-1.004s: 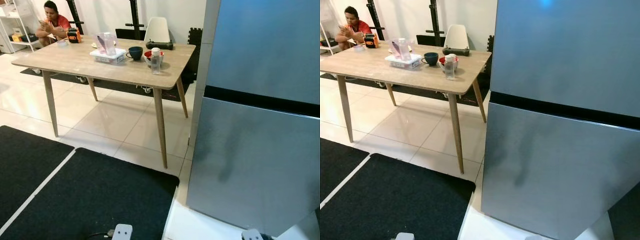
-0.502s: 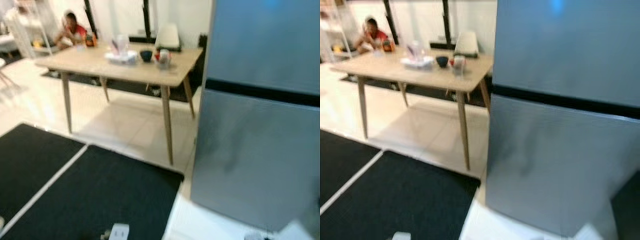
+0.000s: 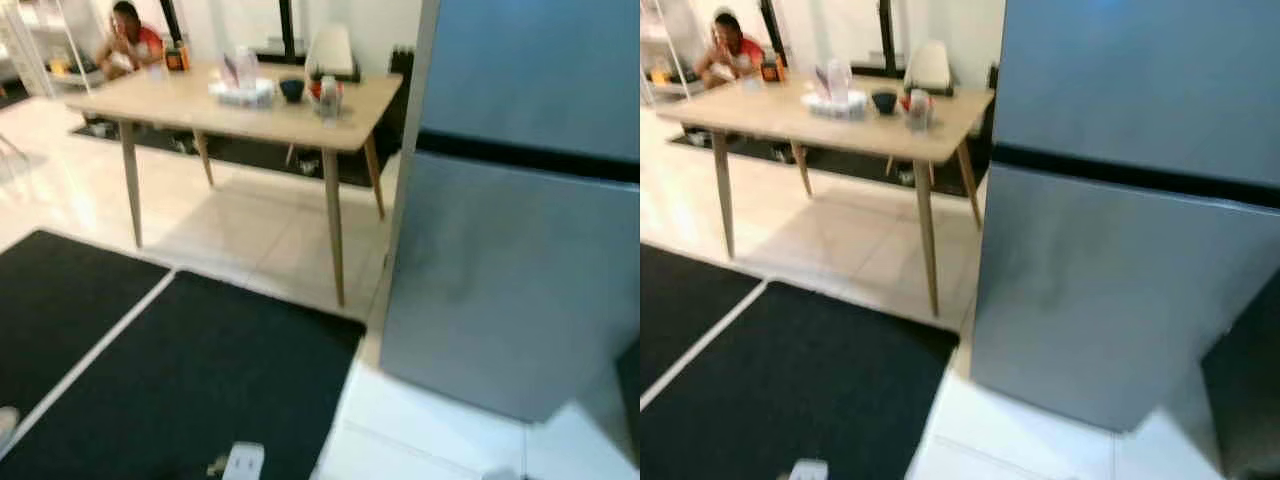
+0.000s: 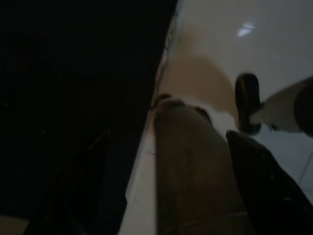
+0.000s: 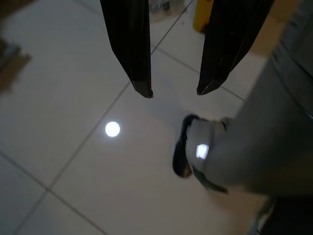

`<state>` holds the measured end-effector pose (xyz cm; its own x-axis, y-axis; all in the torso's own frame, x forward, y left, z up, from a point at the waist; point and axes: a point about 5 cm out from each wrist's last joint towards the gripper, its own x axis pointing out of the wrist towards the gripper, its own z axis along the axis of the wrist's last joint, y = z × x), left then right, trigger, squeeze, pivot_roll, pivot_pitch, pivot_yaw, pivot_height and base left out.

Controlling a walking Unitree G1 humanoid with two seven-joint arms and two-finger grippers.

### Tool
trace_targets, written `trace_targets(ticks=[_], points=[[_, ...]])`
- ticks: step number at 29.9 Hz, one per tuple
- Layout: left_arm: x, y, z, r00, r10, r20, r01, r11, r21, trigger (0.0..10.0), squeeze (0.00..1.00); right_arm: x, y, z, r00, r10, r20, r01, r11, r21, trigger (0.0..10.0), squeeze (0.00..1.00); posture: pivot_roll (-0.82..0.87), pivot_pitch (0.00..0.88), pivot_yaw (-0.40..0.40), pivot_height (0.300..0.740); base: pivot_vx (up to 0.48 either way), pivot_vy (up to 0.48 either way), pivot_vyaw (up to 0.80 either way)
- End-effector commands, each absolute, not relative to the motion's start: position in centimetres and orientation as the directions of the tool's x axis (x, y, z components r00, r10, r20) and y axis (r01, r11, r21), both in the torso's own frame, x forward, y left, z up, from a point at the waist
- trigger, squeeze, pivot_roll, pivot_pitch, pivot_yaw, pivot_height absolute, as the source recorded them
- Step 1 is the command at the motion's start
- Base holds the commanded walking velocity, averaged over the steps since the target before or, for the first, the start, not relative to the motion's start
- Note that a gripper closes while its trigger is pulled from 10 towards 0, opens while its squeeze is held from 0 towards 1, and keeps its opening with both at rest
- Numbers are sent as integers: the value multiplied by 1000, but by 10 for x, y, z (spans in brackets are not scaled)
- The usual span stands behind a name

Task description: Restocking fridge

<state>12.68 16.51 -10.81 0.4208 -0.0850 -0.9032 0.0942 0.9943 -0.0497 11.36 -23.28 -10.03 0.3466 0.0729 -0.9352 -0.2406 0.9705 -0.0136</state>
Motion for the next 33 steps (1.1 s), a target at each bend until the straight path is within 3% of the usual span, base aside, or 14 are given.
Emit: trace_targets(ticks=[1, 33], points=[[110, 162, -114, 358, -95, -929, 97, 993, -65, 10000, 0, 113, -229, -101, 344, 99, -934, -227, 974, 20, 10000, 0, -91, 0, -11, 740, -262, 0, 0], [110, 162, -114, 365, -91, -926, 87, 994, -64, 10000, 0, 112, -227, -101, 311, 151, -938, -276, 959, 63, 10000, 0, -96, 0, -13, 740, -16, 0, 750]])
